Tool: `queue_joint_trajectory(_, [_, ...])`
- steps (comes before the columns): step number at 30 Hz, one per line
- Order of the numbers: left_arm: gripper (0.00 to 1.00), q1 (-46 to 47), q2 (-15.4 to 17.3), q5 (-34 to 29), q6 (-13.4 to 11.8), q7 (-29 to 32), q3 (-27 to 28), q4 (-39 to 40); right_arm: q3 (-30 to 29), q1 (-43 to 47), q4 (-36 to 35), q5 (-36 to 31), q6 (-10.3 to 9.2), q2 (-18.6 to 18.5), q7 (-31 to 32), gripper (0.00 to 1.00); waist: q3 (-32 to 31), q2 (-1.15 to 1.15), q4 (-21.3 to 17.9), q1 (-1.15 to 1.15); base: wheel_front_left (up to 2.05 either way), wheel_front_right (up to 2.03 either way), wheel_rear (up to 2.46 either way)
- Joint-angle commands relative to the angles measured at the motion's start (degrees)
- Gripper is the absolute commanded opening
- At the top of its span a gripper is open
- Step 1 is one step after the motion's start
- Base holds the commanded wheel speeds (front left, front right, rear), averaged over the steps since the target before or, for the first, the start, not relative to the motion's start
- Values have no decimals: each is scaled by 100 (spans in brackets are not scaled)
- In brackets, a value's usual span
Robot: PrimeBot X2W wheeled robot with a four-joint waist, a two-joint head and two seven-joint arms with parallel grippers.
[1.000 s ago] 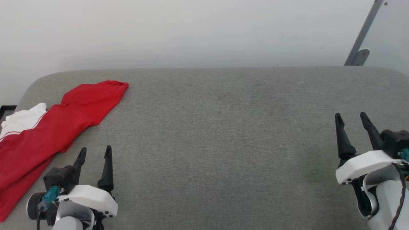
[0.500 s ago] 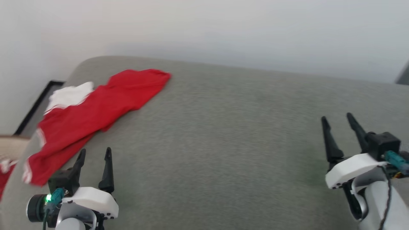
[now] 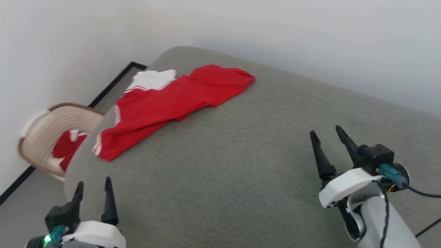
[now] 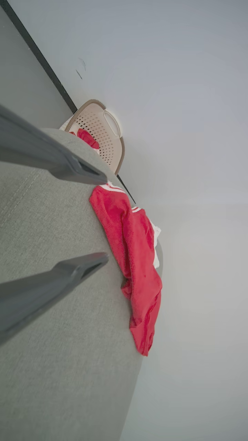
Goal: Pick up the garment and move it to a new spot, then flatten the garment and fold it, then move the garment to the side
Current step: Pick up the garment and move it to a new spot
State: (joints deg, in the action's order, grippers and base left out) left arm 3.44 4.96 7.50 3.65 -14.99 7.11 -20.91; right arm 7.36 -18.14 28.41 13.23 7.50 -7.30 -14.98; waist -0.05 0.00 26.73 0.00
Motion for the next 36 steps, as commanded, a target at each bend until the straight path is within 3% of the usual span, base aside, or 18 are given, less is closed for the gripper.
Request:
queue_joint_trajectory(1, [100,-77,-41,59,-53,-29,49,99,30,5,20,38,-2,44,-28,100,-25,0,235,0,0,0,0])
queue_joint_trajectory(10, [100,-297,-172,235,-73,-29,151,455,394,-264,84,114,-2,63,-28,100,249,0,324,0,0,0,0])
queue_joint_trajectory(16, [100,244,-98,143,148,-29,-87,318,401,-334,58,117,-2,-105,-28,100,582,0,124,0,0,0,0])
queue_joint_trajectory(21, [100,1210,313,309,296,-28,-36,140,525,-477,38,85,-2,-222,-28,100,1011,0,-375,0,0,0,0])
queue_joint_trajectory(24, [100,1900,813,476,341,106,-26,-265,580,-601,9,93,-2,-306,-28,100,1261,0,-693,0,0,0,0])
queue_joint_trajectory(25, [100,2384,1089,657,374,397,-50,-676,579,-668,-31,113,-2,-344,-28,100,1428,0,-881,0,0,0,0])
queue_joint_trajectory(26, [100,2384,1089,657,374,397,-50,-676,579,-668,-31,113,-2,-344,-28,100,1428,0,-881,0,0,0,0])
queue_joint_trajectory(29, [100,3052,1624,740,377,691,-176,-1263,571,-775,-108,118,-2,-405,-28,100,1691,0,-1121,0,0,0,0])
queue_joint_trajectory(36, [100,4059,2239,1853,385,2283,-415,-2930,664,-1004,-290,117,-2,-479,-28,100,2169,0,-1533,0,0,0,0])
